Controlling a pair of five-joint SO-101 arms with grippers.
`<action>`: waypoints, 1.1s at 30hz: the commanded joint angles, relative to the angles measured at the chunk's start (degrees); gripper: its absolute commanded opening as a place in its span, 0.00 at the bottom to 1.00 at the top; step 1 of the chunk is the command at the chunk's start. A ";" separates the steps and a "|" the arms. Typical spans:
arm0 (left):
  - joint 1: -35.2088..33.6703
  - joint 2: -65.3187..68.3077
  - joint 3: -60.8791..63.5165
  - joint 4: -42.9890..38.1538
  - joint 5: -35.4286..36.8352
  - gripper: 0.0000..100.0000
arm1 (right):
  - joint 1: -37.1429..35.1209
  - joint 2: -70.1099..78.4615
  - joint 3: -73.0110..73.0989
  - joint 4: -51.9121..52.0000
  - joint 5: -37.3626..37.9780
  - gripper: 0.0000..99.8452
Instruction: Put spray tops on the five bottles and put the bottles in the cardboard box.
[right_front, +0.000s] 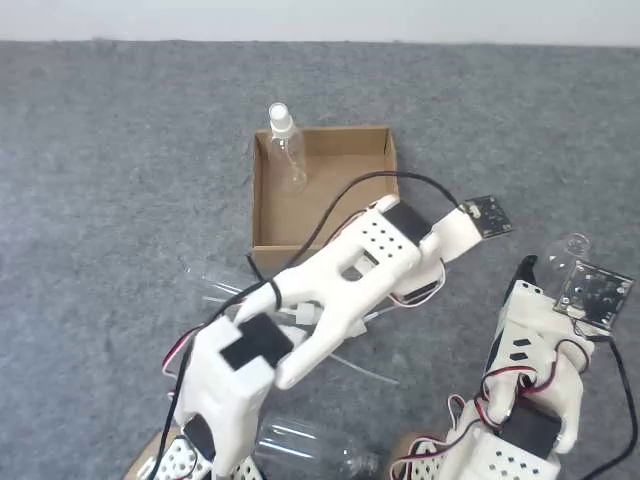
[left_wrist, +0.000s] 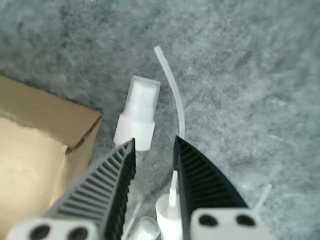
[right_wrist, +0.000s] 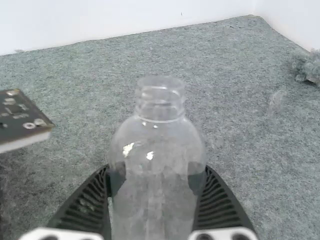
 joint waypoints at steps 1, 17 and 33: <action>0.00 2.29 -7.34 2.46 -1.14 0.14 | 0.66 -0.84 -0.70 -1.54 -0.35 0.01; -1.76 10.20 -12.00 2.55 -4.04 0.18 | 0.66 -0.84 -0.70 -1.45 -0.35 0.01; -3.08 17.93 -20.88 8.44 -5.98 0.09 | 0.66 -0.84 -0.70 -1.45 -0.35 0.01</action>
